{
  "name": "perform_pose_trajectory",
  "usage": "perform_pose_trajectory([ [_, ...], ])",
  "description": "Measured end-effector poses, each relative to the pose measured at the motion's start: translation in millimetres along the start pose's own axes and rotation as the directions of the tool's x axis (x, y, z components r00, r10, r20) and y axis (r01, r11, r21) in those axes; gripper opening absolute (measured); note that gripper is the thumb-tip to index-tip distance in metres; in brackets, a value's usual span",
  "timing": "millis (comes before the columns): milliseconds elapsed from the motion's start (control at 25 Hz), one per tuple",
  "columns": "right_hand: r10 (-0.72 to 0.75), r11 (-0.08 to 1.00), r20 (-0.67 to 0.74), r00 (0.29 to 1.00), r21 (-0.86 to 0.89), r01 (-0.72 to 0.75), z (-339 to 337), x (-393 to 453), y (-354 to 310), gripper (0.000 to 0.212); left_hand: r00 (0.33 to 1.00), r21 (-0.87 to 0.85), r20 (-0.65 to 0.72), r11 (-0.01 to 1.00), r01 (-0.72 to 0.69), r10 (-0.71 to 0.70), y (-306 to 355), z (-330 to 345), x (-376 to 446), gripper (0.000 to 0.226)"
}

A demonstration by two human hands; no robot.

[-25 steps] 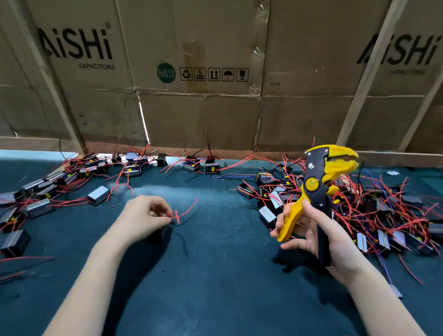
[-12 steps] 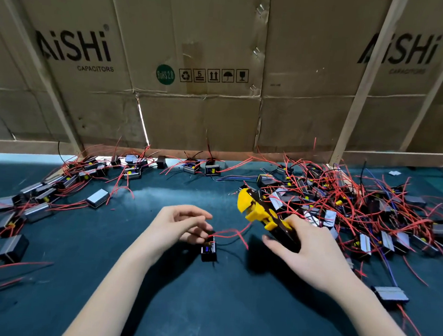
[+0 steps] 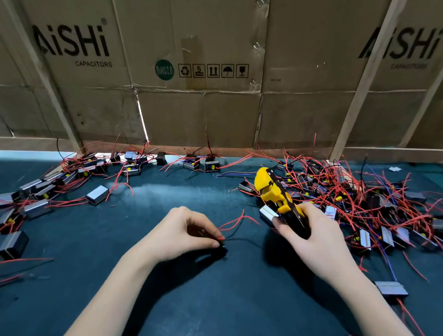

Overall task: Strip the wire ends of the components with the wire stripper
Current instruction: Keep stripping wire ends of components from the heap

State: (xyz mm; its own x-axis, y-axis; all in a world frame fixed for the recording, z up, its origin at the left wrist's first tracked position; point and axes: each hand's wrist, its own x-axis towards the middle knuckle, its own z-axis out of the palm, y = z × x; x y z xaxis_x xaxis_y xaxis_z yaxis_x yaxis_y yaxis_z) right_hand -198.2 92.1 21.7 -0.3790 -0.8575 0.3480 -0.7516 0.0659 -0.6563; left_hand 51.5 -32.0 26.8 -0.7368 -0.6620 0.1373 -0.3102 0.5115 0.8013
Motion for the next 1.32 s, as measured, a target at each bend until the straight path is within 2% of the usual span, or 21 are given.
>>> perform_pose_trajectory([
  [80,-0.025,0.999,-0.012,1.0,0.029,0.025,-1,0,-2,0.039,1.0,-0.02,0.017,1.0,0.011,-0.01,-1,0,0,0.014],
  [160,-0.102,0.995,-0.013,0.995,-0.018,0.102,-1,-2,-4,0.04,1.0,-0.022,-0.007,1.0,0.021,-0.021,-1,2,1,0.014],
  [280,-0.207,0.941,0.02,0.978,-0.271,0.204,4,-4,-5,0.052,0.999,-0.037,-0.033,0.999,0.015,-0.016,-1,6,2,0.009],
  [400,-0.138,0.839,0.048,0.989,-0.525,0.142,9,-1,0,0.061,0.999,-0.004,-0.036,1.0,-0.006,0.006,-2,6,2,0.007],
  [520,-0.112,0.75,0.06,0.992,-0.65,0.124,13,0,10,0.061,1.0,0.008,-0.012,1.0,-0.013,0.013,-2,6,1,0.007],
  [680,-0.194,0.72,0.005,0.981,-0.679,0.146,22,-1,12,0.059,0.999,0.013,-0.037,1.0,-0.006,0.006,-2,11,3,0.012],
  [960,-0.303,0.736,-0.143,0.942,-0.663,0.136,28,-1,5,0.056,0.996,0.016,-0.079,0.999,0.043,-0.041,-1,16,6,0.017],
  [1320,-0.356,0.724,-0.167,0.919,-0.671,0.158,26,-1,4,0.057,0.996,-0.034,-0.064,0.997,0.063,-0.065,-6,17,7,0.015],
])
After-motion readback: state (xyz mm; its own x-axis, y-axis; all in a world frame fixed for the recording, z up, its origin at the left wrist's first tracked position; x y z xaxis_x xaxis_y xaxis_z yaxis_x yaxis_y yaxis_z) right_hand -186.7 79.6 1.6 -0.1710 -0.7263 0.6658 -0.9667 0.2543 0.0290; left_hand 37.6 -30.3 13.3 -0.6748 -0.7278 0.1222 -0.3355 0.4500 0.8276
